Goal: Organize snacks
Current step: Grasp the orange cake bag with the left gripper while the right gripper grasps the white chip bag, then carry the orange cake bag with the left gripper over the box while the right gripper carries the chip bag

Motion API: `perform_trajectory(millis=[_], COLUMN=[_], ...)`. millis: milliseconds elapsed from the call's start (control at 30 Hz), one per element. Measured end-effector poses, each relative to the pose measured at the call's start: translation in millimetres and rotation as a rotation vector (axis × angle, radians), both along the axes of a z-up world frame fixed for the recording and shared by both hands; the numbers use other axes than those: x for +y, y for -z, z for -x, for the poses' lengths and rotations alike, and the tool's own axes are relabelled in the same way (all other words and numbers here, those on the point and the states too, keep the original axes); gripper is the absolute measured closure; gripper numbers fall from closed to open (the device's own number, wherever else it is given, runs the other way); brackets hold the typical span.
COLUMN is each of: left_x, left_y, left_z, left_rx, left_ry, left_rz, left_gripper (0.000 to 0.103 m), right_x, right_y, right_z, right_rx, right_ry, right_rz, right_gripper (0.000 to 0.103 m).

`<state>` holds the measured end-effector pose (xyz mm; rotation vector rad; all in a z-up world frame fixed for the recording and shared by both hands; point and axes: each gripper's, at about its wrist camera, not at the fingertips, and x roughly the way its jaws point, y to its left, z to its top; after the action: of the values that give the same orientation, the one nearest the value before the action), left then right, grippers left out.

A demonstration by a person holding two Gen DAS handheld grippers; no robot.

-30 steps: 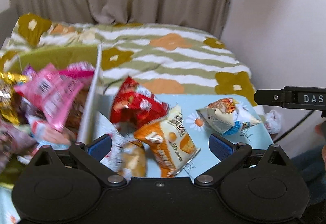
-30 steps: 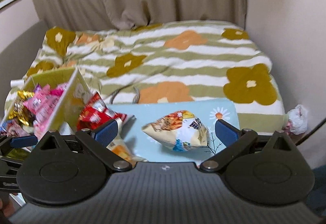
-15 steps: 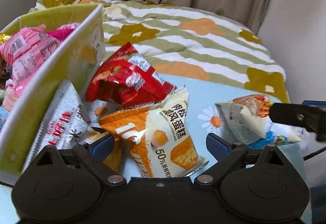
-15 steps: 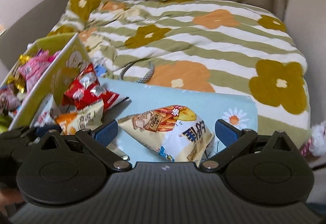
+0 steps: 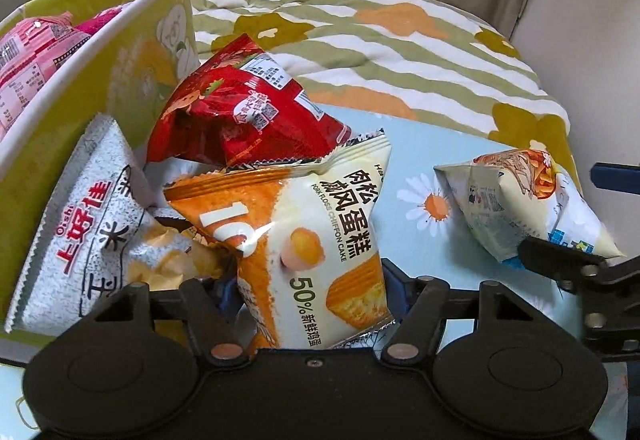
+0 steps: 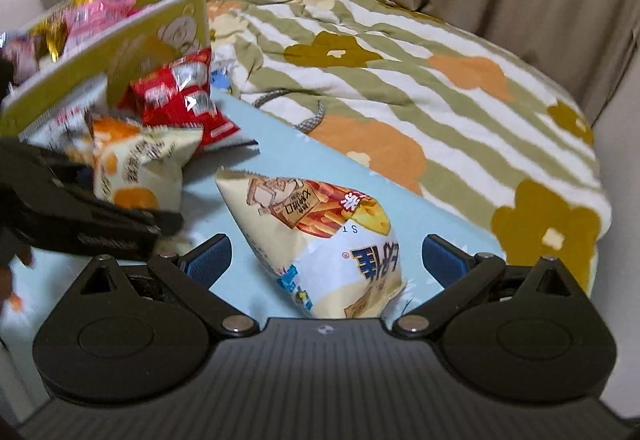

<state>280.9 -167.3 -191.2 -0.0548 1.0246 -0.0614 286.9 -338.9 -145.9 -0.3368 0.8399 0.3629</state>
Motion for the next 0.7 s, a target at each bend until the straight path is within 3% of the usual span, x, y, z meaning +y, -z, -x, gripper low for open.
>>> perform_trajectory(millis=[600, 700], left_x=[5, 5], left_y=[-27, -32], left_z=[19, 22], left_rx=[-0.044, -0.057], left_ry=[0.044, 0.052], left_rz=[-0.039, -0.036], left_gripper=[0.032, 0.032], right_x=[12, 13], right_y=[30, 30], right_z=[-18, -17], right_rx=[-0.009, -0.012], right_ry=[-0.045, -0.044], right_rz=[0.059, 0.060], right_gripper=[0.000, 0.008])
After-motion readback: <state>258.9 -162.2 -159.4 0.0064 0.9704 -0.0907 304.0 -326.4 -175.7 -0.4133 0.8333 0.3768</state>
